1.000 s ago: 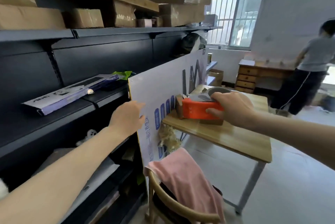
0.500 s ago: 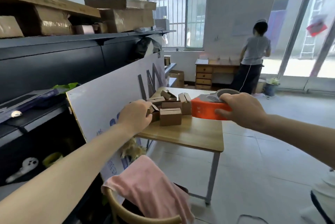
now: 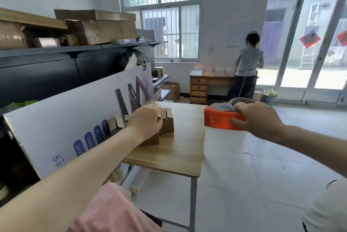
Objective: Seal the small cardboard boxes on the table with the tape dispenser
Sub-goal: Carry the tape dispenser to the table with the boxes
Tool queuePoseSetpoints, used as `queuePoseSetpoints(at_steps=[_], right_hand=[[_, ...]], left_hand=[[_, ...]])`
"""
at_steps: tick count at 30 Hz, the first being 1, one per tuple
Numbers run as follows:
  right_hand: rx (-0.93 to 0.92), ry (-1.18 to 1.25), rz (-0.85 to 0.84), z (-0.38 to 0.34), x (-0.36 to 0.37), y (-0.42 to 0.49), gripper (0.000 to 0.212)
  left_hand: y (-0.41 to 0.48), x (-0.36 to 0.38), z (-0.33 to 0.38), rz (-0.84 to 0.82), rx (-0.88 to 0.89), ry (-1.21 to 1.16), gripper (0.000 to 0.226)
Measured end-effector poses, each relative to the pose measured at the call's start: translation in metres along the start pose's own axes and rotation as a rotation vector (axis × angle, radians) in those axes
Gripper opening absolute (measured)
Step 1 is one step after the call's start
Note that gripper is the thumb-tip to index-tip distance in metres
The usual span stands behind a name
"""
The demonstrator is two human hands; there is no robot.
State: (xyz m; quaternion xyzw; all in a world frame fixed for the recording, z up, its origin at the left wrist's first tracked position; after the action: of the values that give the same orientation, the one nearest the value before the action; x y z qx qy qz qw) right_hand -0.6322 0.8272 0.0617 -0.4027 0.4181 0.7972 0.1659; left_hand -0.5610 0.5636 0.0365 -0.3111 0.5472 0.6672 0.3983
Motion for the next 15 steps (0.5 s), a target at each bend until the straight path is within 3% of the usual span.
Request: queuePoseSetpoints(at_steps=[11,15], right_hand=[[0.065,0.044,-0.056,0.076,0.081,0.024,0.035],[0.05,0.035,-0.066,0.086,0.108,0.047,0.035]], left_hand=[[0.07,0.07,0.041,-0.095,-0.01,0.02,0.038],[0.103,0.096,0.033,-0.107,-0.013,0.025,0.022]])
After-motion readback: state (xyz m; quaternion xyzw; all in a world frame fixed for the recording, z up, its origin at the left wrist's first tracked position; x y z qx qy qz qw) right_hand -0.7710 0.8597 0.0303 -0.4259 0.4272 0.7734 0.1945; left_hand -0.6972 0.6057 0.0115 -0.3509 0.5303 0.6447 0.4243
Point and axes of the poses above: each hand's wrist, its own y-axis towards the middle knuckle, its own x-axis out of the palm, z = x × y, the point moved 9 cm from there along y, towards the middle knuckle, and after that the axes turned 14 degrees about -y, right-handed, at the moved point
